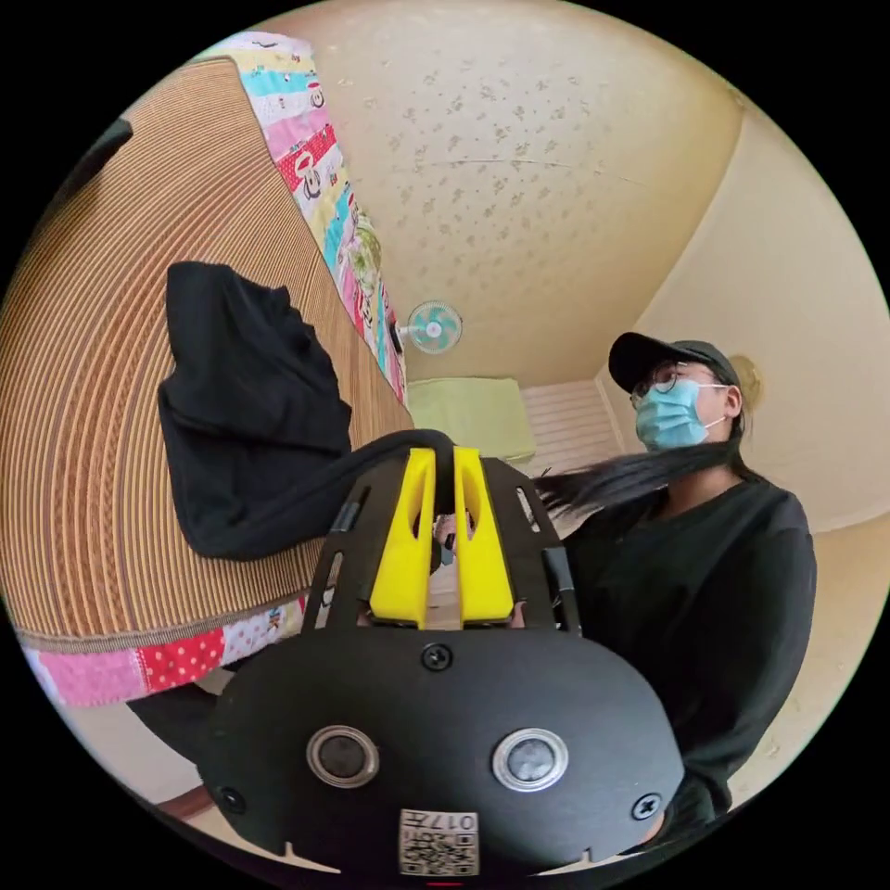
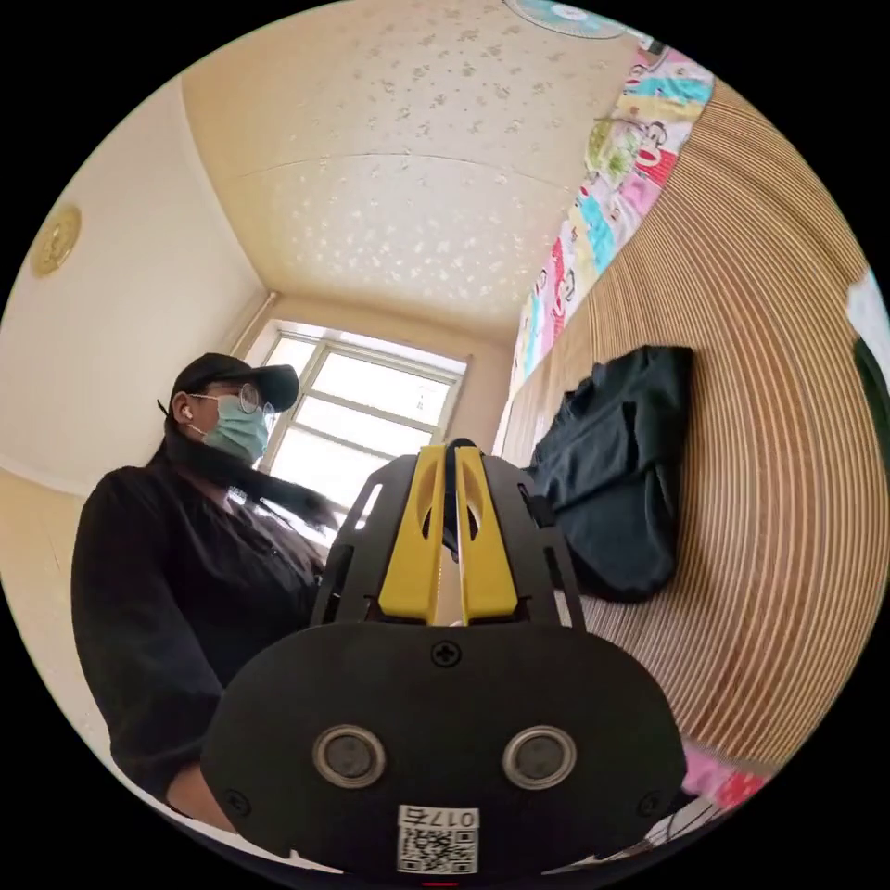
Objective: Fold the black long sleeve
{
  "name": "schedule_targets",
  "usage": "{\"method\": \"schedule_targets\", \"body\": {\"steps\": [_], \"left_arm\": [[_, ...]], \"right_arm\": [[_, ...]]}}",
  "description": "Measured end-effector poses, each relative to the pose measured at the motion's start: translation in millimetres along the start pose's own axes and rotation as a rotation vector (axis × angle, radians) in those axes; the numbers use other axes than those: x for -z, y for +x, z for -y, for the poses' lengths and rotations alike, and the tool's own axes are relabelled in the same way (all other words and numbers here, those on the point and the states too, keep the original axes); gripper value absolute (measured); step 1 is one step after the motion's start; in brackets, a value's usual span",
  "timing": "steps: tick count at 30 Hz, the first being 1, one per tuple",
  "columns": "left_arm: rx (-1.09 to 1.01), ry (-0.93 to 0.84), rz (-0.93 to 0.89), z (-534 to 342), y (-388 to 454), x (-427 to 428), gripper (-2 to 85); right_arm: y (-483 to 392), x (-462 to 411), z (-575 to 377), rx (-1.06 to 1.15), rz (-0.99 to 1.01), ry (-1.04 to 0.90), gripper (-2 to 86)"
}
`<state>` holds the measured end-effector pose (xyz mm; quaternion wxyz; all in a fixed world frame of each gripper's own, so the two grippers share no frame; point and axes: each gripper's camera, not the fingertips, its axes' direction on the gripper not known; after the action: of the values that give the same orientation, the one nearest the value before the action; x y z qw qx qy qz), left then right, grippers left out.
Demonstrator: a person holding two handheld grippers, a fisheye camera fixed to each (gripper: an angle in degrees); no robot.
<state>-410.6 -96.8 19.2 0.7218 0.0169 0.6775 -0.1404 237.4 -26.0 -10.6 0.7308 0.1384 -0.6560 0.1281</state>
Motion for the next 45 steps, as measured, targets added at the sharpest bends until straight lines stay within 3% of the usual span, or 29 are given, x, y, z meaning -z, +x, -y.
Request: {"method": "schedule_targets", "body": {"steps": [4,8,10,12,14,16,20,22,25,28,29,31,32,33,36,39,42,43,45], "left_arm": [[0.062,0.168,0.087,100.6,-72.4,-8.9,5.1],[0.11,0.185,0.263,145.0,-96.3,-11.1,11.7],[0.06,0.168,0.344,135.8,-75.0,-9.0,13.3],[0.016,0.142,0.514,110.2,-48.2,-8.2,14.5],[0.032,0.145,0.818,61.2,-23.8,-7.9,15.9],[0.094,0.161,0.943,24.9,-21.3,-8.1,17.4],[0.194,0.025,0.885,-20.1,-56.5,-32.4,16.2],[0.176,0.01,0.898,-23.8,-59.3,-35.1,9.0],[0.041,0.087,0.828,-22.8,-41.0,0.7,5.1],[0.119,0.053,0.795,-25.0,-60.7,39.1,4.2],[0.184,0.119,0.787,-33.2,-66.4,54.6,3.4],[0.239,0.233,0.731,-47.1,-66.7,75.2,6.7],[0.268,0.272,0.68,-54.8,-67.7,81.0,12.4],[0.286,0.283,0.66,-58.8,-68.7,81.2,15.3],[0.314,0.268,0.548,-72.9,-78.5,57.1,17.5],[0.354,0.299,0.495,-75.4,-96.1,32.2,17.0],[0.455,0.502,0.457,-75.5,-108.2,36.9,11.2],[0.422,0.591,0.458,-69.2,-94.9,38.0,8.7],[0.195,0.53,0.496,-33.6,-52.7,18.0,6.7]], "right_arm": [[89.0,-81.5,85.3,-0.091,-0.183,-0.043,2.0],[92.4,-119.3,105.4,-0.173,-0.443,-0.041,2.2],[41.9,-153.8,94.5,-0.016,-0.642,-0.147,2.5],[1.6,-185.0,69.7,0.135,-0.822,-0.229,2.5],[-27.1,-212.4,36.4,0.277,-0.963,-0.262,2.4],[-33.8,-241.5,-7.7,0.399,-1.085,-0.319,2.1],[18.7,-267.5,-48.4,0.323,-1.331,-0.554,1.4],[30.4,-266.8,-66.3,0.43,-1.354,-0.567,0.8],[32.7,-277.7,-66.2,0.468,-1.389,-0.597,0.6],[36.1,-284.5,-53.1,0.385,-1.384,-0.604,0.4],[36.2,-286.0,-50.2,0.364,-1.392,-0.604,0.4],[29.5,-294.7,-39.6,0.279,-1.436,-0.613,0.3],[24.2,-296.3,-37.8,0.27,-1.451,-0.593,0.3],[5.6,-296.9,-37.0,0.296,-1.487,-0.482,0.3],[-49.2,-297.7,-51.4,0.509,-1.264,-0.224,0.3],[-35.1,-315.9,-59.2,0.475,-1.133,-0.324,0.3],[30.7,-322.7,-68.6,0.331,-1.151,-0.513,0.4],[35.4,-306.1,-73.4,0.357,-1.077,-0.389,0.4],[42.5,-296.4,-71.0,0.338,-1.049,-0.367,0.5]]}}
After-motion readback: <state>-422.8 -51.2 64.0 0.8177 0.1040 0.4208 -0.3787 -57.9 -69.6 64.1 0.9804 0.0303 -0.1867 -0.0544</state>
